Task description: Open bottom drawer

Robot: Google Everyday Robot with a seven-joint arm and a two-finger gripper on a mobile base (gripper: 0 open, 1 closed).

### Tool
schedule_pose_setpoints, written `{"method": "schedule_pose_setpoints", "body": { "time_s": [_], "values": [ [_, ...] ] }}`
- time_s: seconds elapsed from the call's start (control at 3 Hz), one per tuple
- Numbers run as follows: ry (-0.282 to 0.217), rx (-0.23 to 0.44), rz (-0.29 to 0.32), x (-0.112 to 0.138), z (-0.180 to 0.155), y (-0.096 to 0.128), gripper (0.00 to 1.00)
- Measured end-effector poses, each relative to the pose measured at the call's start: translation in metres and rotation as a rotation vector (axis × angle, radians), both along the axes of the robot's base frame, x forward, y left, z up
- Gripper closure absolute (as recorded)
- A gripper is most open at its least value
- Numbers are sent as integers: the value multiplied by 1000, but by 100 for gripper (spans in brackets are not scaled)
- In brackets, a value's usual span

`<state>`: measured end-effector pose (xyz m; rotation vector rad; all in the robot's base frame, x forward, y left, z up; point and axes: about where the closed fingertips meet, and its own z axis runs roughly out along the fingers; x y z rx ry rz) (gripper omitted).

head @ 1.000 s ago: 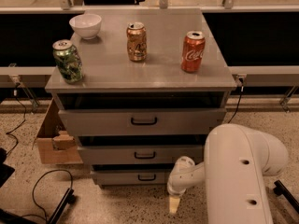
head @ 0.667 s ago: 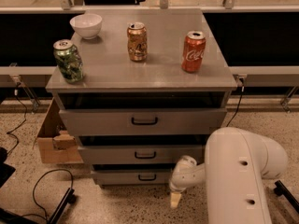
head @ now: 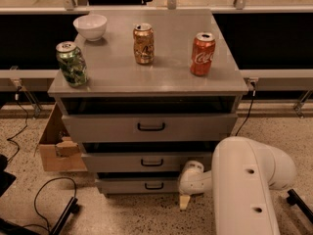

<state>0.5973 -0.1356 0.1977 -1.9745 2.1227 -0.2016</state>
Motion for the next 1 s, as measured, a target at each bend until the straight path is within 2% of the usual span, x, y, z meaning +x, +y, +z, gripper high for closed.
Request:
{"method": "schedule_pose_setpoints", "body": {
  "time_s": [0.33,0.67,1.0],
  "values": [
    [31,-19,-8,-1,-14,4,18],
    [88,-56,-45,-14,-18,-4,43],
    [104,-89,-74,-24,-3,-15,64]
  ]
}}
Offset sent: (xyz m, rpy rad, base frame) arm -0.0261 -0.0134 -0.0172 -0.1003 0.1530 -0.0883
